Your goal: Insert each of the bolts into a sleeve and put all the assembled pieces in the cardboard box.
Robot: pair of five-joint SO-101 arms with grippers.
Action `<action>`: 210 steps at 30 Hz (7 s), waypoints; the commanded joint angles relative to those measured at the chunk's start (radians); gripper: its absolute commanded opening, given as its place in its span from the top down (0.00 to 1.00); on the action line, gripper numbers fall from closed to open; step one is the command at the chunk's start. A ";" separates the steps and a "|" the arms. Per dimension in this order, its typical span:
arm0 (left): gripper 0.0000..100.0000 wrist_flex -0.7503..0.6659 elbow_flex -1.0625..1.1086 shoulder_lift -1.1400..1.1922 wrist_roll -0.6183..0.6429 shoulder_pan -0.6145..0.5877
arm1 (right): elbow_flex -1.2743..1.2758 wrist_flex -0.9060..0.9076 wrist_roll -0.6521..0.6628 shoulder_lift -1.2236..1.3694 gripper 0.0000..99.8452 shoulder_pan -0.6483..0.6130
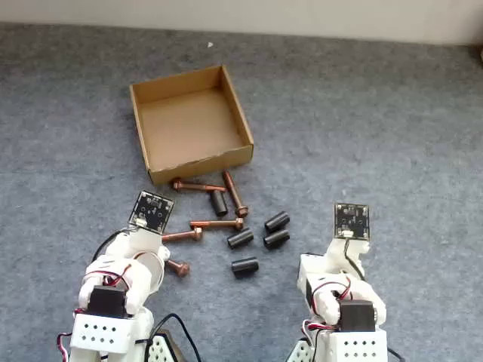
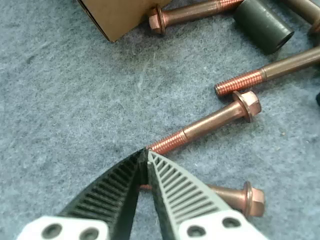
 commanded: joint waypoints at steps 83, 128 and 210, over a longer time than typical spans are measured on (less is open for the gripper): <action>0.98 0.008 -0.119 -0.005 -0.175 -0.340 | -0.297 -0.039 0.394 0.053 0.92 -0.030; 0.98 0.000 -0.076 -0.005 -0.180 -0.340 | -0.862 -0.292 0.865 1.610 0.80 -0.412; 0.92 0.341 -0.837 0.725 -0.809 0.019 | -0.544 -0.460 0.173 1.076 1.00 -0.067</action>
